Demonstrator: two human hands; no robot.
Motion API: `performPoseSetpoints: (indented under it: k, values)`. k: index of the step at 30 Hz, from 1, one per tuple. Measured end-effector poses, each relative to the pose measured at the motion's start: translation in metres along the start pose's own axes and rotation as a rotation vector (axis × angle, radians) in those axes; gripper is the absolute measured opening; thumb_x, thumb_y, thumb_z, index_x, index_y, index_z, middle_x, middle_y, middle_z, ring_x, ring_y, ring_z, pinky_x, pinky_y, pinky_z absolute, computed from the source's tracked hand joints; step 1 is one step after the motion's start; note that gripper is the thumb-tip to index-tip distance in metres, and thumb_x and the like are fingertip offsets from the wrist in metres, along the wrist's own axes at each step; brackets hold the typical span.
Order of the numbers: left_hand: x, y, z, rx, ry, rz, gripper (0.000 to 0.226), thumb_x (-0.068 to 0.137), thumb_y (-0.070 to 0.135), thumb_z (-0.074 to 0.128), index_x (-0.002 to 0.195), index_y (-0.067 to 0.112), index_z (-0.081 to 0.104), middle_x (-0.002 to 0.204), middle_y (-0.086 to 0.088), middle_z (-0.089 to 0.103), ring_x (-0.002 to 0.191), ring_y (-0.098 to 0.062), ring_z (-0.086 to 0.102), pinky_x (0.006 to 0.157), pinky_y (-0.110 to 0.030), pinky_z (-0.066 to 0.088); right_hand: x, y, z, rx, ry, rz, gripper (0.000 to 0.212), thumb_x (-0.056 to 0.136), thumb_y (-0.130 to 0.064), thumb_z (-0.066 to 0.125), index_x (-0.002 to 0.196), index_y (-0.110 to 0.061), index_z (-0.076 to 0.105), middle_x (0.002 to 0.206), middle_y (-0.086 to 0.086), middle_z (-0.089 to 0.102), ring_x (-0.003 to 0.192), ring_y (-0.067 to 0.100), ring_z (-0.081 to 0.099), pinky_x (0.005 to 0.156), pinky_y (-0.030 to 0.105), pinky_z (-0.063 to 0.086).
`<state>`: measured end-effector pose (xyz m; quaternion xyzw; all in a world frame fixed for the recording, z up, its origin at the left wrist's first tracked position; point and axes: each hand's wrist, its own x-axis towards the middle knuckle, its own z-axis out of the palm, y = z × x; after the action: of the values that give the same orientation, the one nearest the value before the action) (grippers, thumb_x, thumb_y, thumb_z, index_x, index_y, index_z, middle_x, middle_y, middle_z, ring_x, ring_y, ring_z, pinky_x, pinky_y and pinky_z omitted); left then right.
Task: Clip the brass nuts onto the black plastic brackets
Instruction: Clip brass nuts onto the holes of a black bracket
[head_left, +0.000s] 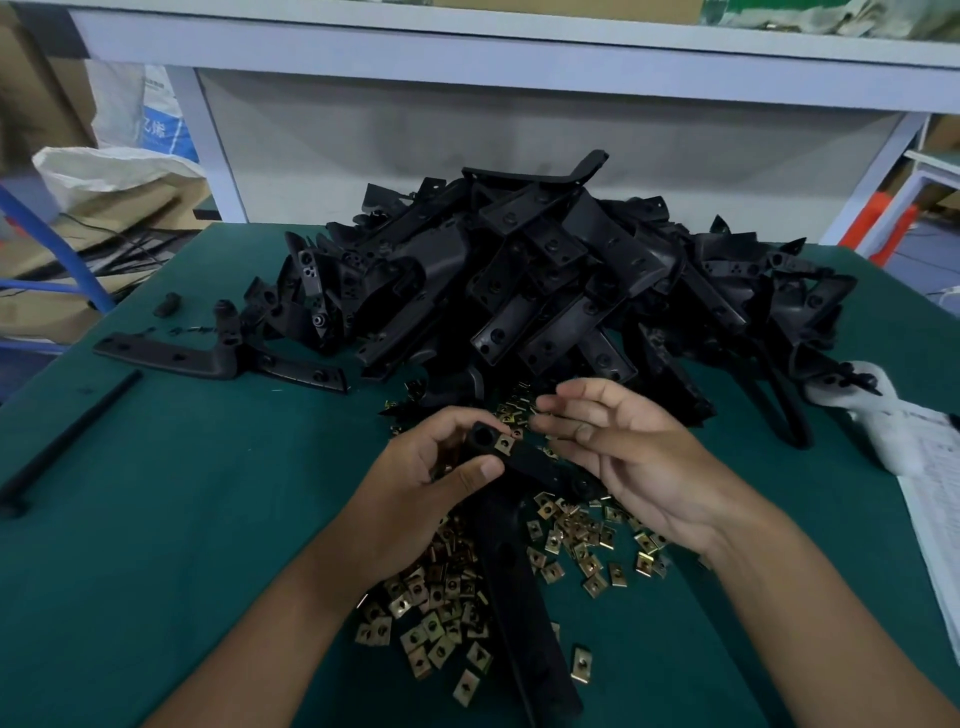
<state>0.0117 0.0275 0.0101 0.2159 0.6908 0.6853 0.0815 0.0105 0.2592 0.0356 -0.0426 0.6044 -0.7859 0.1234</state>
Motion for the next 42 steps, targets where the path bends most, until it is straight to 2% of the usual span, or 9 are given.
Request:
performPoseSetpoints:
  k: [3,9,12,16,19,24,30,35,42]
  values:
    - [0.001,0.001,0.000,-0.021,0.022,0.013,0.020,0.094,0.029,0.070,0.113,0.032,0.069,0.107,0.007,0.073,0.102,-0.010,0.069,0.083,-0.019,0.053,0.001,0.000,0.001,0.046,0.007,0.021,0.038,0.098,0.014,0.045,0.131,-0.003,0.054,0.126,0.017,0.069,0.118,0.028,0.066,0.090,0.030,0.058]
    - [0.002,0.002,-0.002,-0.089,0.034,-0.002,0.018,0.093,0.028,0.067,0.111,0.026,0.066,0.099,0.009,0.069,0.096,-0.009,0.066,0.082,-0.021,0.053,0.000,-0.003,0.005,0.039,0.045,0.057,0.047,0.086,-0.011,0.063,0.132,-0.006,0.053,0.118,0.016,0.073,0.111,0.025,0.070,0.084,0.030,0.061]
    - [0.002,0.001,-0.001,-0.071,0.007,-0.022,0.017,0.093,0.029,0.066,0.111,0.028,0.066,0.097,0.006,0.066,0.093,-0.011,0.064,0.080,-0.022,0.052,-0.001,-0.006,0.007,0.001,0.085,0.048,0.042,0.085,-0.018,0.064,0.125,-0.006,0.057,0.110,0.015,0.076,0.099,0.021,0.074,0.076,0.022,0.059]
    - [0.001,0.000,0.001,-0.108,0.002,-0.030,0.021,0.095,0.025,0.066,0.115,0.022,0.065,0.099,0.006,0.070,0.095,-0.010,0.067,0.079,-0.018,0.053,0.000,-0.005,0.008,-0.031,0.069,-0.011,0.016,0.085,-0.021,0.067,0.099,-0.013,0.069,0.095,0.009,0.076,0.081,0.010,0.069,0.062,0.016,0.053]
    - [0.001,0.001,0.001,-0.157,0.036,-0.036,0.027,0.094,0.029,0.066,0.120,0.021,0.064,0.105,0.005,0.071,0.099,-0.010,0.068,0.081,-0.019,0.053,0.000,-0.002,0.007,-0.020,0.037,-0.064,0.012,0.083,-0.023,0.071,0.093,-0.021,0.076,0.071,-0.004,0.057,0.070,0.004,0.056,0.059,0.015,0.047]
    - [0.000,0.002,0.000,-0.270,0.064,-0.072,0.029,0.096,0.031,0.062,0.125,0.031,0.064,0.111,-0.001,0.071,0.102,-0.016,0.068,0.083,-0.023,0.054,0.001,-0.002,0.006,-0.009,0.037,-0.044,0.017,0.086,-0.020,0.066,0.098,-0.022,0.079,0.089,-0.002,0.071,0.076,0.003,0.060,0.059,0.017,0.047]
    - [0.001,0.001,0.002,-0.263,0.073,-0.098,0.030,0.091,0.029,0.065,0.120,0.036,0.064,0.106,-0.002,0.069,0.097,-0.015,0.067,0.082,-0.024,0.056,0.000,-0.001,0.010,-0.038,0.045,-0.009,0.019,0.087,-0.018,0.065,0.104,-0.011,0.066,0.099,0.009,0.076,0.074,0.006,0.062,0.058,0.017,0.048]
    - [0.000,0.003,0.004,-0.161,0.092,-0.056,0.039,0.080,0.026,0.080,0.114,0.034,0.064,0.095,0.001,0.066,0.082,-0.011,0.066,0.073,-0.024,0.058,-0.003,0.004,0.018,-0.137,0.038,-0.018,0.018,0.081,-0.025,0.070,0.096,-0.015,0.071,0.075,-0.001,0.056,0.069,0.008,0.050,0.056,0.018,0.043]
    - [0.001,0.004,0.005,-0.133,0.122,-0.009,0.034,0.076,0.027,0.082,0.105,0.031,0.065,0.085,0.006,0.065,0.074,-0.008,0.064,0.066,-0.022,0.056,-0.004,0.007,0.024,-0.163,-0.008,-0.009,0.008,0.080,-0.025,0.073,0.088,-0.024,0.074,0.080,-0.002,0.067,0.071,0.008,0.058,0.058,0.019,0.043]
